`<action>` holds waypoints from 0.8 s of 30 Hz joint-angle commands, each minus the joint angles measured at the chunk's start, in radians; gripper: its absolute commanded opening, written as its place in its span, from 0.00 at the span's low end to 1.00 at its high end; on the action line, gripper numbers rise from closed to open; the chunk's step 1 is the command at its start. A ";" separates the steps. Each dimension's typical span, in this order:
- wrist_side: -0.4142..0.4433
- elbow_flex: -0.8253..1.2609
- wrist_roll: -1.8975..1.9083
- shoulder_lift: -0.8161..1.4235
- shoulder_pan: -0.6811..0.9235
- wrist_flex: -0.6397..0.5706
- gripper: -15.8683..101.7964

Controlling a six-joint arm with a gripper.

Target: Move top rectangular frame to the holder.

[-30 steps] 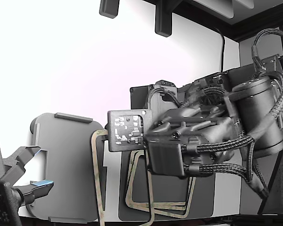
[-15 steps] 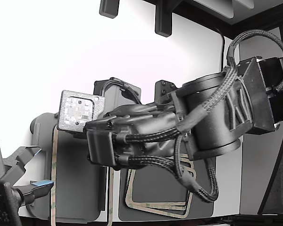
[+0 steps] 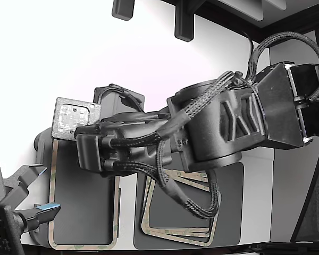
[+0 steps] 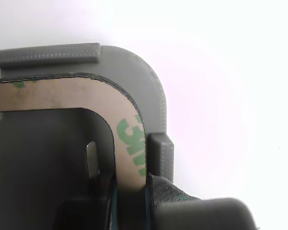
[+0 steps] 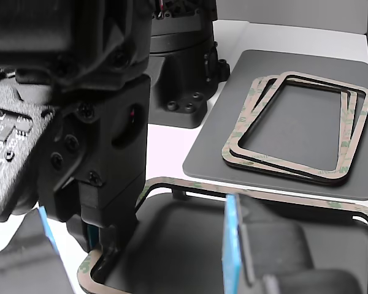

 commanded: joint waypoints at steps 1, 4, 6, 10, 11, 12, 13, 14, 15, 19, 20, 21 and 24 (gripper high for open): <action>0.000 -0.035 0.008 0.014 -0.017 -0.005 0.04; -0.002 -0.038 0.017 0.011 -0.017 -0.008 0.04; -0.002 -0.040 0.014 0.006 -0.017 -0.008 0.04; -0.002 -0.040 0.011 0.006 -0.018 -0.009 0.04; -0.002 -0.040 0.011 0.006 -0.020 -0.011 0.04; -0.002 -0.040 0.011 0.006 -0.020 -0.011 0.04; -0.002 -0.038 0.011 0.005 -0.020 -0.012 0.04; -0.002 -0.037 0.009 0.005 -0.020 -0.012 0.04; -0.002 -0.037 0.008 0.005 -0.020 -0.012 0.04; -0.002 -0.037 0.000 0.002 -0.026 -0.017 0.04; -0.003 -0.034 0.000 0.000 -0.026 -0.017 0.04; -0.003 -0.032 0.000 0.000 -0.028 -0.018 0.04; -0.003 -0.026 0.000 -0.002 -0.029 -0.021 0.04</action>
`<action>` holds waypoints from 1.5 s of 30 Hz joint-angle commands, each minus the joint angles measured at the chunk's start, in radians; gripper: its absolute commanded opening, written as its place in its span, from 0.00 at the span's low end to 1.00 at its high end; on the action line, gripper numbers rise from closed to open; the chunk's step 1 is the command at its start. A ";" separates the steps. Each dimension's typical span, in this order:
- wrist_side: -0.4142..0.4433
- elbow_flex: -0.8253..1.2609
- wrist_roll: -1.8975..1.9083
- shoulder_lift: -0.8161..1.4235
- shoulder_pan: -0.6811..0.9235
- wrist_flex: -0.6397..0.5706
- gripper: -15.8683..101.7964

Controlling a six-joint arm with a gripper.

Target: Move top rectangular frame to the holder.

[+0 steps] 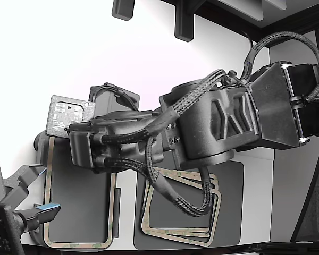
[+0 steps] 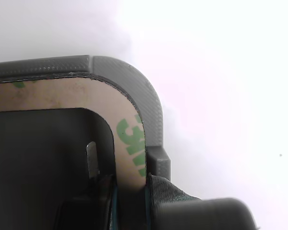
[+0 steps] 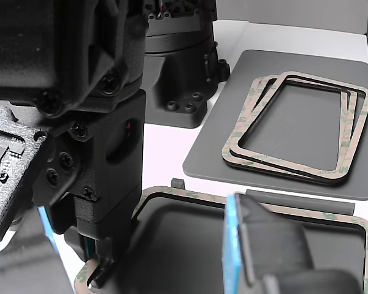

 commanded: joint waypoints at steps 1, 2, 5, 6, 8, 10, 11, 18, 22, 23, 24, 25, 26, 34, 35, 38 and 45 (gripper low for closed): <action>0.000 -0.015 -0.002 0.021 -0.017 -0.005 0.04; -0.002 -0.014 -0.002 0.021 -0.017 -0.005 0.04; -0.003 -0.009 -0.002 0.021 -0.018 -0.008 0.04; -0.006 -0.006 0.000 0.021 -0.018 -0.011 0.04; -0.009 0.000 0.000 0.021 -0.018 -0.014 0.04; -0.011 0.006 0.000 0.021 -0.020 -0.017 0.04; -0.012 0.008 -0.003 0.021 -0.020 -0.017 0.04; -0.011 0.011 -0.011 0.021 -0.020 -0.017 0.04; -0.009 0.014 -0.012 0.017 -0.020 -0.020 0.04; -0.008 0.014 -0.012 0.015 -0.020 -0.020 0.04; -0.006 0.014 -0.014 0.014 -0.020 -0.020 0.04; -0.005 0.014 -0.014 0.012 -0.020 -0.020 0.04; -0.003 0.012 -0.014 0.012 -0.020 -0.020 0.04; -0.009 0.000 -0.035 0.012 -0.020 -0.014 0.31; -0.012 -0.002 -0.040 0.012 -0.020 -0.014 0.44; -0.015 -0.006 -0.044 0.011 -0.018 -0.014 0.88; -0.018 -0.032 -0.051 0.014 -0.017 0.003 0.98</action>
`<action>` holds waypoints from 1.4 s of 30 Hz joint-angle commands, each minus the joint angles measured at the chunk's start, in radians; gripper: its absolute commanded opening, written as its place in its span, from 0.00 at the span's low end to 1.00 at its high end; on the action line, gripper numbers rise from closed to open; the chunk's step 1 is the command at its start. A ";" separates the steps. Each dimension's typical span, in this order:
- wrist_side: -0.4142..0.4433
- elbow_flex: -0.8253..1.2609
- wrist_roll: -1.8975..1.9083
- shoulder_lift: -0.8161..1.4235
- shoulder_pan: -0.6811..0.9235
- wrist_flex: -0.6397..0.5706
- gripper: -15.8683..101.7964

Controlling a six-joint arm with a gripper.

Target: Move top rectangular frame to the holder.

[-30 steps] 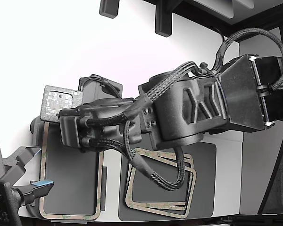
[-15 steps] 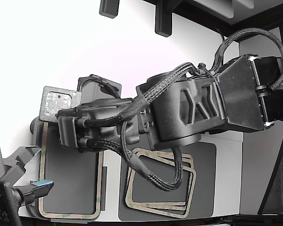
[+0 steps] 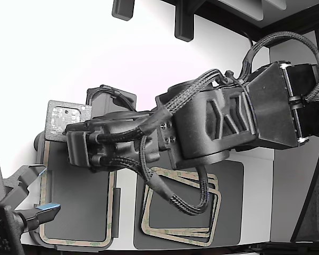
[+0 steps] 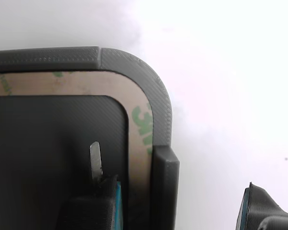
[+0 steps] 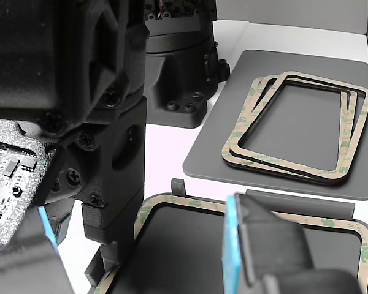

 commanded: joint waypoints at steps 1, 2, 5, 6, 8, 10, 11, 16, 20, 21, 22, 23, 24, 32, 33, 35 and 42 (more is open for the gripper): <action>0.006 -0.043 -0.003 0.026 -0.012 0.009 0.98; 0.011 -0.046 -0.005 0.034 -0.012 0.012 0.98; 0.026 -0.002 0.000 0.091 -0.021 -0.011 0.98; 0.037 0.031 0.006 0.121 -0.025 -0.031 0.98; 0.051 0.097 0.009 0.187 -0.037 -0.074 0.98; 0.054 0.153 -0.002 0.252 -0.058 -0.104 0.98; 0.052 0.186 -0.029 0.287 -0.075 -0.132 0.98; -0.017 0.360 -0.110 0.488 -0.181 -0.222 0.98; -0.051 0.640 -0.132 0.761 -0.255 -0.382 0.98; -0.071 0.719 -0.124 0.841 -0.275 -0.425 0.98; -0.100 0.799 -0.126 0.917 -0.298 -0.462 0.98; -0.132 0.867 -0.149 0.988 -0.316 -0.491 0.98; -0.153 0.925 -0.170 1.049 -0.328 -0.511 0.98; -0.144 1.144 -0.186 1.316 -0.334 -0.457 0.98; -0.140 1.163 -0.201 1.341 -0.334 -0.456 0.98; -0.117 1.232 -0.183 1.424 -0.337 -0.474 0.98; -0.098 1.394 -0.178 1.632 -0.341 -0.482 0.98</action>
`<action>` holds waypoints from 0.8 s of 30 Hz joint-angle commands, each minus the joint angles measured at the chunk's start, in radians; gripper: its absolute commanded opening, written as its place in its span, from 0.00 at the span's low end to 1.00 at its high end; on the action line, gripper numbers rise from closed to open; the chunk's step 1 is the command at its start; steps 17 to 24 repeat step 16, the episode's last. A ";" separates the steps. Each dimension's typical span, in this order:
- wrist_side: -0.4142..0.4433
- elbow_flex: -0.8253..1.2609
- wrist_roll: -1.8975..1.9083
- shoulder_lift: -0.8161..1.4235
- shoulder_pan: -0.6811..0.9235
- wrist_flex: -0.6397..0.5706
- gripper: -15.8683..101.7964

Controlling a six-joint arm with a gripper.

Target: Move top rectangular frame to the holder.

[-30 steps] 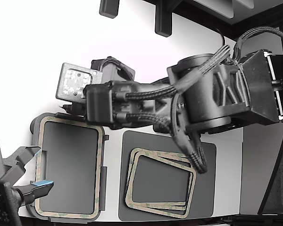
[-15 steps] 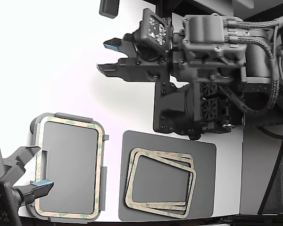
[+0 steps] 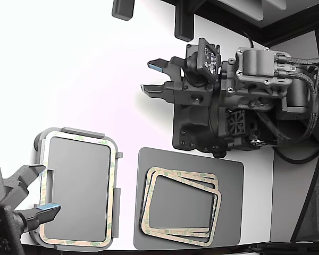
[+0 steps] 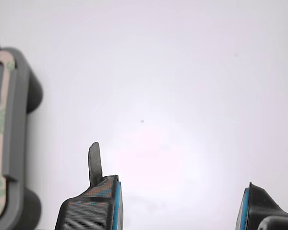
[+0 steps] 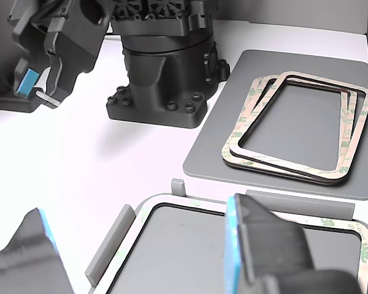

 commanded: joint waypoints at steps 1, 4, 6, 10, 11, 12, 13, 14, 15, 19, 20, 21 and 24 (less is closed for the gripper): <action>0.018 0.017 0.008 0.112 -0.017 0.003 0.98; 0.000 0.018 -0.009 0.114 -0.012 0.002 0.98; -0.006 0.018 -0.015 0.112 -0.012 0.002 0.98; -0.003 0.018 -0.012 0.112 -0.012 0.002 0.98; -0.003 0.018 -0.012 0.112 -0.012 0.002 0.98; -0.003 0.018 -0.012 0.112 -0.012 0.002 0.98; -0.003 0.018 -0.012 0.112 -0.012 0.002 0.98; -0.003 0.018 -0.012 0.112 -0.012 0.002 0.98; -0.003 0.018 -0.012 0.112 -0.012 0.002 0.98; -0.003 0.018 -0.012 0.112 -0.012 0.002 0.98; -0.003 0.018 -0.012 0.112 -0.012 0.002 0.98; -0.003 0.018 -0.012 0.112 -0.012 0.002 0.98; -0.003 0.018 -0.012 0.112 -0.012 0.002 0.98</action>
